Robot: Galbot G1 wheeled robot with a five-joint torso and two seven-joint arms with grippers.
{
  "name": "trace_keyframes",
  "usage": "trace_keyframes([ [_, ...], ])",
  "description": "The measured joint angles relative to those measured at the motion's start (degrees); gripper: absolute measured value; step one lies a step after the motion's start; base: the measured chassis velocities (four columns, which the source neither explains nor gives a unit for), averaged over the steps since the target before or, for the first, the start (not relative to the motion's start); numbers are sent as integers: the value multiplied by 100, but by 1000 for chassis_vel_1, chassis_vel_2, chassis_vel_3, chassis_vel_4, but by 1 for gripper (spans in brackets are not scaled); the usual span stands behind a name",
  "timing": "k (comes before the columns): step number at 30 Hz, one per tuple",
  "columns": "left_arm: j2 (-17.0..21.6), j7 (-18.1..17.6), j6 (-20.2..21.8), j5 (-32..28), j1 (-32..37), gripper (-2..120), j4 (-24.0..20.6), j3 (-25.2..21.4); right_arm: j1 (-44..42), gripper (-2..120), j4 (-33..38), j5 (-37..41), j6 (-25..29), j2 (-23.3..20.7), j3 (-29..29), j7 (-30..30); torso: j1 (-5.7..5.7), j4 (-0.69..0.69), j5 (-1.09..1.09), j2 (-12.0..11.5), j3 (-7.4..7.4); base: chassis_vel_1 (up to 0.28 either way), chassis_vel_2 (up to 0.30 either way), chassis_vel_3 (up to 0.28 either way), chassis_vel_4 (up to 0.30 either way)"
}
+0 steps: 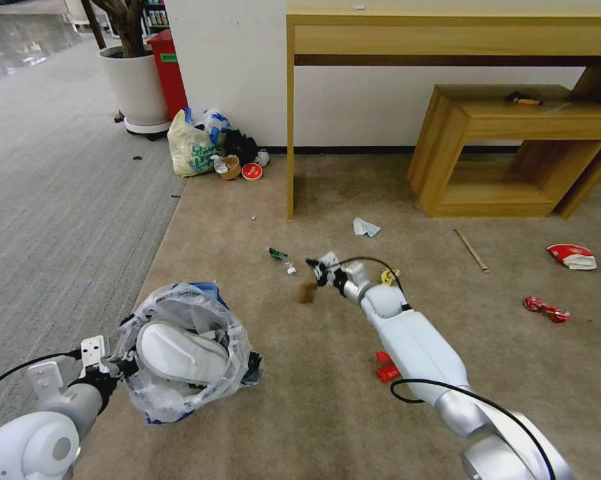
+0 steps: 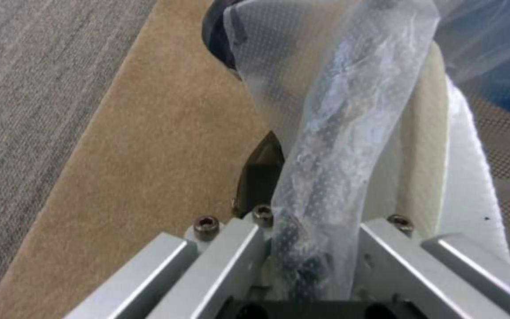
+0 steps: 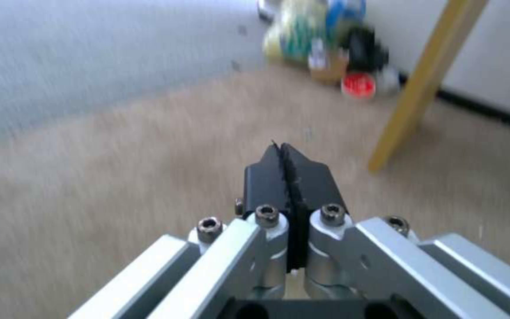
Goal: Pick up the trash bin and place the garbage on the floor into it.
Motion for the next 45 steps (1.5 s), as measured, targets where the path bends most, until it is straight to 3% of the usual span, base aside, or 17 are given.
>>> trace_keyframes([
  [4, 47, -9, 0, 0, -24, 0, 65, 50, -42, 0, 557, 274, -258, -113, -62, 84, 0, 1, -1, 0, 0, 0, 0, 0, 0],
  [9, 51, 25, 0, 4, 2, 0, 100, 56, -93, 0, 484, 250, -399, -119, -80, 161, 0, 0, -1, 0, 0, 0, 0, 0, 0],
  [11, 57, 50, 0, 4, 17, 0, 103, 41, -145, 0, 448, 246, -619, -123, -109, 346, 0, 1, 0, 0, 0, 0, 0, 0, 0],
  [13, 74, 84, 0, 1, 34, 0, 106, 2, -262, 2, 506, 324, -1177, -189, -159, 720, 0, 1, 1, 0, 1, 0, 0, 0, 0],
  [14, 83, 112, 0, -1, 43, 0, 112, -17, -353, 7, 616, 381, -1625, -266, -176, 862, 0, 1, 1, 0, 0, 0, 0, 0, 0],
  [20, 99, 162, 0, -5, 49, 0, 143, -38, -493, 19, 731, 474, -2310, -439, -269, 1079, 0, -2, 1, 0, 0, 0, 0, 0, 0],
  [22, 102, 176, 0, -5, 46, 0, 166, -33, -541, 33, 694, 452, -2610, -489, -317, 1220, 0, -2, 0, 0, 0, 0, 0, 0, 0],
  [24, 102, 176, 0, -5, 45, 0, 168, -30, -542, 35, 683, 443, -2642, -489, -320, 1233, 0, -2, 0, 0, 0, 0, 0, 0, 0],
  [26, 102, 186, 0, 3, 28, 0, 182, 16, -538, 49, 400, 327, -2954, -457, -363, 1326, 0, 0, 0, 0, 0, 0, 0, 0, 0],
  [28, 101, 187, 0, 8, 24, 0, 183, 41, -509, 53, 203, 236, -2992, -419, -384, 1312, 0, 0, 1, 0, 1, 0, 0, 0, 0],
  [39, 74, 267, 0, 101, 106, 0, 202, 25, -236, 96, -1146, -205, -2827, -130, -324, 942, 0, 0, 0, 0, 1, 0, 0, 0, 0],
  [43, 66, 269, 0, 114, 119, 0, 187, 26, -237, 91, -1253, -217, -2801, -91, -310, 894, 0, 0, 0, 0, 0, 0, 0, 0, 0],
  [45, 59, 278, 0, 124, 136, 0, 166, 27, -240, 81, -1348, -238, -2777, -47, -276, 882, 0, 0, 0, 0, 0, 0, 0, 0, 0],
])
